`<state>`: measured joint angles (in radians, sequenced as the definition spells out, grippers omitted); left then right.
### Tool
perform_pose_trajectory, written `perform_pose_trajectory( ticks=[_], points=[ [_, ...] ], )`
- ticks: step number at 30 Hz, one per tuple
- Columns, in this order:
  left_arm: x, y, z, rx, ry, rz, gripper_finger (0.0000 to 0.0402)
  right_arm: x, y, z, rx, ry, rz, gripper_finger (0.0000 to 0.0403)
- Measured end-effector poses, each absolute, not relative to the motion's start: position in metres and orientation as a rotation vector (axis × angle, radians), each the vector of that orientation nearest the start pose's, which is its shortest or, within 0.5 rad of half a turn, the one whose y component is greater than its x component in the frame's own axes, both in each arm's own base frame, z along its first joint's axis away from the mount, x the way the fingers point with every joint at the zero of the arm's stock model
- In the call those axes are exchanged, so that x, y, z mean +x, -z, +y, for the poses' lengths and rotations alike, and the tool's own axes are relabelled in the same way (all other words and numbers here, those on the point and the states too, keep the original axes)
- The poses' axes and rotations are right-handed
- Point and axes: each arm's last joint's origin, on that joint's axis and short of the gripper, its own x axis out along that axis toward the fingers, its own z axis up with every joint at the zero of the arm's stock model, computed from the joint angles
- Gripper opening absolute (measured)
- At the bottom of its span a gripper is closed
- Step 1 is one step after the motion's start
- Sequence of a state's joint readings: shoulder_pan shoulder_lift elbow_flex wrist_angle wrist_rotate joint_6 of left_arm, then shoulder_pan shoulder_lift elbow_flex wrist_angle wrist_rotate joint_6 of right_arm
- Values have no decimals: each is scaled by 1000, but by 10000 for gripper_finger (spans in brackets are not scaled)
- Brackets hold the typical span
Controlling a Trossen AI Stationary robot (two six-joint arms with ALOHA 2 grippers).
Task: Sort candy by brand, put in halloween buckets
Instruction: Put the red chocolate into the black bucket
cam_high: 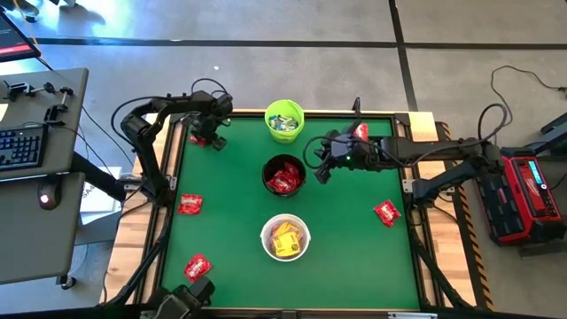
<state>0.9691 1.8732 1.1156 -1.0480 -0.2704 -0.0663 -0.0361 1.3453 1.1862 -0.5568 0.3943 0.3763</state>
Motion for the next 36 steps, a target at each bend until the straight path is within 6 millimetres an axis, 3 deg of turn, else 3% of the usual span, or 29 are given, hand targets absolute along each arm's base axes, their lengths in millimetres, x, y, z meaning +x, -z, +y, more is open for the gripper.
perform_pose_trajectory(
  ticks=[10,24,29,36],
  points=[
    [167,-144,242,-645,-733,1743,8,283,-319,-13,206,528,619,0],
    [190,-179,217,-536,-640,1592,0,283,-320,-1,176,525,611,0],
    [196,-187,219,-442,-717,1517,27,283,-320,0,171,520,612,0],
    [192,-184,230,-447,-812,1491,125,283,-320,0,172,519,611,0]
  ],
)
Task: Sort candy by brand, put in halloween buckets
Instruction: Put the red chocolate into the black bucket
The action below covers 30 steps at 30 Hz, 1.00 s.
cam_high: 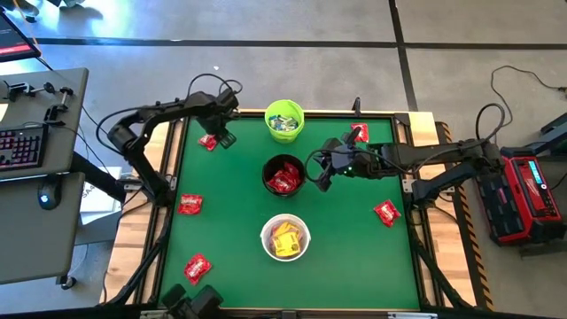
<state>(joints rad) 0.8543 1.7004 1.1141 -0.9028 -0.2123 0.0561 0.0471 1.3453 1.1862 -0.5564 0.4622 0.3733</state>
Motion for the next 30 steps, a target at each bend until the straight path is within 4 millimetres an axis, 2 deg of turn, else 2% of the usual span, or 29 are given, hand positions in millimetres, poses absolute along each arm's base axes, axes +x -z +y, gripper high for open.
perform_pose_trajectory(
  ticks=[7,12,17,22,26,30],
  points=[
    [192,-174,241,-445,-827,1472,224,283,-320,0,182,523,609,0],
    [192,-160,245,-425,-806,1537,246,283,-320,0,182,523,609,0],
    [189,-148,249,-453,-861,1587,244,283,-320,0,182,523,609,0],
    [190,-143,251,-436,-825,1607,234,283,-320,0,183,523,609,0],
    [191,-142,250,-442,-793,1600,203,283,-320,0,183,523,608,0],
    [191,-142,250,-435,-768,1604,151,283,-320,0,183,523,608,0]
  ],
)
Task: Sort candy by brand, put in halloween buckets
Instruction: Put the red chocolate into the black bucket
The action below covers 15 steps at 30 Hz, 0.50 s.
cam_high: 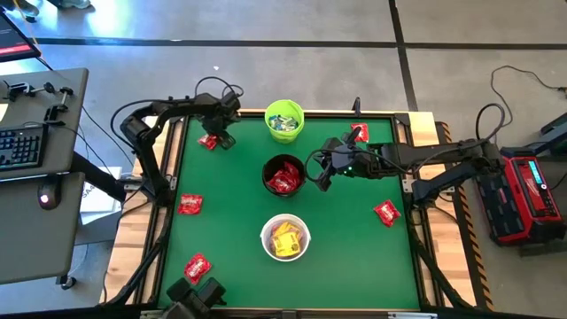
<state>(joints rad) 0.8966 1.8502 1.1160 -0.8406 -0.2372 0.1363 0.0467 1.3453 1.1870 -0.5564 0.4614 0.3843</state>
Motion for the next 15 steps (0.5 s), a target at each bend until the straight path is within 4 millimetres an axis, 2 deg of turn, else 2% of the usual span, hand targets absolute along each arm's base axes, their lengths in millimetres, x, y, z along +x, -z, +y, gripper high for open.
perform_pose_trajectory(
  ticks=[10,15],
  points=[
    [192,-142,250,-415,-732,1607,16,283,-320,0,183,522,608,0],
    [192,-148,246,-410,-719,1597,8,283,-320,0,183,523,608,0]
  ],
)
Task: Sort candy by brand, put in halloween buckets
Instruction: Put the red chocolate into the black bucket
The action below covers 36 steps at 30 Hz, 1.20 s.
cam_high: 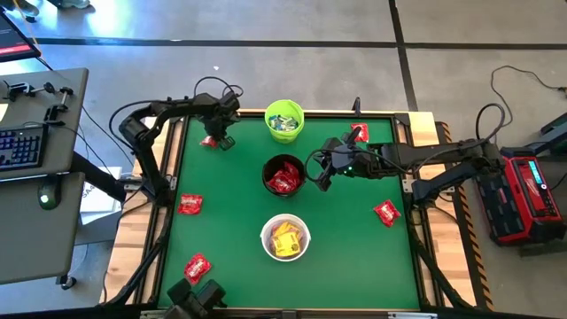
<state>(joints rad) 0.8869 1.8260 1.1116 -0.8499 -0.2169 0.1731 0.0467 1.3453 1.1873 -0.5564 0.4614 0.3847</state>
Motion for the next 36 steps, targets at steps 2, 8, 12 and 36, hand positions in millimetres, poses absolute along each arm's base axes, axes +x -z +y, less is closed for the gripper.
perform_pose_trajectory(
  ticks=[2,8,12,36],
  points=[
    [193,-156,242,-403,-713,1582,7,283,-320,0,183,523,607,0],
    [201,-189,218,-370,-635,1485,4,283,-320,0,173,519,610,0],
    [213,-220,188,-287,-479,1369,3,283,-320,0,165,517,612,0],
    [326,-312,39,-41,-68,893,3,242,-348,-25,131,546,598,0]
  ],
)
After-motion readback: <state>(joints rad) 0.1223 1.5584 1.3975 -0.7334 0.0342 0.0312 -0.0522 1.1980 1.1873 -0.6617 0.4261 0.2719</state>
